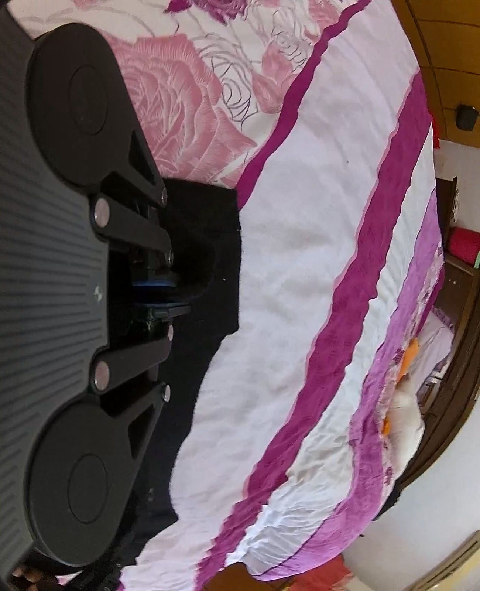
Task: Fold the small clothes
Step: 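Grasp the cardigan hem with both grippers and lift it, then fold the held hem over toward the collar with both grippers, release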
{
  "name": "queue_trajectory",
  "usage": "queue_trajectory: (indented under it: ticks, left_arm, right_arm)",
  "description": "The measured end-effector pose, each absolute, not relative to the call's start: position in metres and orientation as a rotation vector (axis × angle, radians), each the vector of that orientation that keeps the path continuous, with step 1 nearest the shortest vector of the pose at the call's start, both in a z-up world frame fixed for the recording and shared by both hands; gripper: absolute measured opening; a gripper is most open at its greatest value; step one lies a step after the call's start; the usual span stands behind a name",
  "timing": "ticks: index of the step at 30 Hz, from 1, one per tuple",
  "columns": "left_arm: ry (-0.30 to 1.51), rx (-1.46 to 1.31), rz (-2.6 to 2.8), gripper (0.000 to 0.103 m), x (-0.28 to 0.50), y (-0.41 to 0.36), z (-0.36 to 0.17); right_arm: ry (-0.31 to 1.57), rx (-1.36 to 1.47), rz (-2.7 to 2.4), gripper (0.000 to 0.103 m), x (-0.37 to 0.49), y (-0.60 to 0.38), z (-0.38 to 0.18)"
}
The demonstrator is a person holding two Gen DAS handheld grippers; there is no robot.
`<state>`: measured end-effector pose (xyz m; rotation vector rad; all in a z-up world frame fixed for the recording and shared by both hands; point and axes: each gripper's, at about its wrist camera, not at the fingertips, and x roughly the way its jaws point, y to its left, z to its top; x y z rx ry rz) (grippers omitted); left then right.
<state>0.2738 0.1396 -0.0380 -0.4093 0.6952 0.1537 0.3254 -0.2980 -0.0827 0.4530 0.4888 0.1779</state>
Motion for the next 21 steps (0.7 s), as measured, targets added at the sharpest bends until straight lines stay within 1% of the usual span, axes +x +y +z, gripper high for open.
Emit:
queue_trajectory:
  ticks: [1, 2, 3, 4, 5, 6, 9, 15, 21]
  left_arm:
    - [0.701, -0.403, 0.148, 0.013, 0.270, 0.137, -0.033]
    - [0.706, -0.391, 0.143, 0.018, 0.267, 0.137, -0.029]
    - [0.708, -0.378, 0.143, 0.024, 0.264, 0.137, -0.026]
    - [0.707, -0.367, 0.147, 0.029, 0.260, 0.137, -0.023]
    - [0.703, -0.358, 0.150, 0.039, 0.254, 0.138, -0.017]
    - [0.699, -0.354, 0.153, 0.046, 0.250, 0.140, -0.014]
    - [0.691, -0.334, 0.160, 0.049, 0.235, 0.142, -0.005]
    - [0.678, -0.289, 0.137, 0.049, 0.206, 0.139, 0.009]
    - [0.663, -0.202, 0.059, 0.050, 0.183, 0.117, 0.018]
  right_arm:
    - [0.493, 0.447, 0.181, 0.012, 0.325, -0.298, -0.080]
    - [0.495, 0.442, 0.185, 0.013, 0.322, -0.298, -0.077]
    - [0.495, 0.437, 0.188, 0.018, 0.320, -0.299, -0.076]
    - [0.493, 0.430, 0.191, 0.028, 0.317, -0.299, -0.073]
    - [0.489, 0.425, 0.196, 0.034, 0.315, -0.300, -0.070]
    - [0.485, 0.422, 0.204, 0.041, 0.311, -0.300, -0.067]
    - [0.483, 0.403, 0.213, 0.043, 0.300, -0.303, -0.060]
    - [0.478, 0.376, 0.220, 0.043, 0.278, -0.310, -0.052]
    - [0.499, 0.318, 0.262, 0.043, 0.266, -0.306, -0.051]
